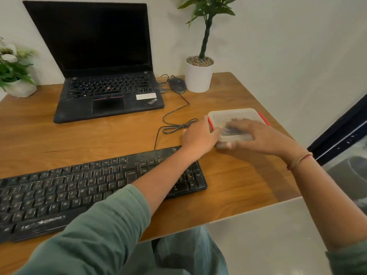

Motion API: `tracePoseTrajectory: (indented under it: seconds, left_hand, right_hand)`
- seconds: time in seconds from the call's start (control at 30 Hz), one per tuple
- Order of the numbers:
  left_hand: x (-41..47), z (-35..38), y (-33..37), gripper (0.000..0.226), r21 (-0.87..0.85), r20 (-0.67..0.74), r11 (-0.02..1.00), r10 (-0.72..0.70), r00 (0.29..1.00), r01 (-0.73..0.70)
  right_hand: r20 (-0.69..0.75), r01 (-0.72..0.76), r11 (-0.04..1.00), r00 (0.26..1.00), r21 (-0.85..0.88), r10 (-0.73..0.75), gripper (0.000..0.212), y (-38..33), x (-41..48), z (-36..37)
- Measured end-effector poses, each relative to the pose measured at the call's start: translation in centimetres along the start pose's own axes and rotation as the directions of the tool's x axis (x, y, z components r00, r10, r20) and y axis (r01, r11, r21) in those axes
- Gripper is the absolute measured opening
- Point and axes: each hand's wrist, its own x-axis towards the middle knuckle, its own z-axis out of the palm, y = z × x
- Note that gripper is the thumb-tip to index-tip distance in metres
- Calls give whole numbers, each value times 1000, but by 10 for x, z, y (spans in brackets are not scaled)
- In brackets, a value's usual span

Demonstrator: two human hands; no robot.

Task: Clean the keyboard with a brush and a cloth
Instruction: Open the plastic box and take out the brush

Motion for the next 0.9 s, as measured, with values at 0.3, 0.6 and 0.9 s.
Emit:
tracePoseTrajectory:
  seconds: [0.3,0.6,0.9]
  left_hand:
    - [15,-4,4,28,-216,109,964,-135,985,156]
    - [19,-5,-1,15,-508,238,799,-231,944,323]
    - [20,-15,3,10,-616,413,639,-237,880,461]
  right_hand:
    - [-254,-298,784,833,544,492,39,48,18,-13]
    - [-41,-310,357,703,881,710,20,61,28,-1]
    - [12,-362,307,663,880,748,11,69,34,-4]
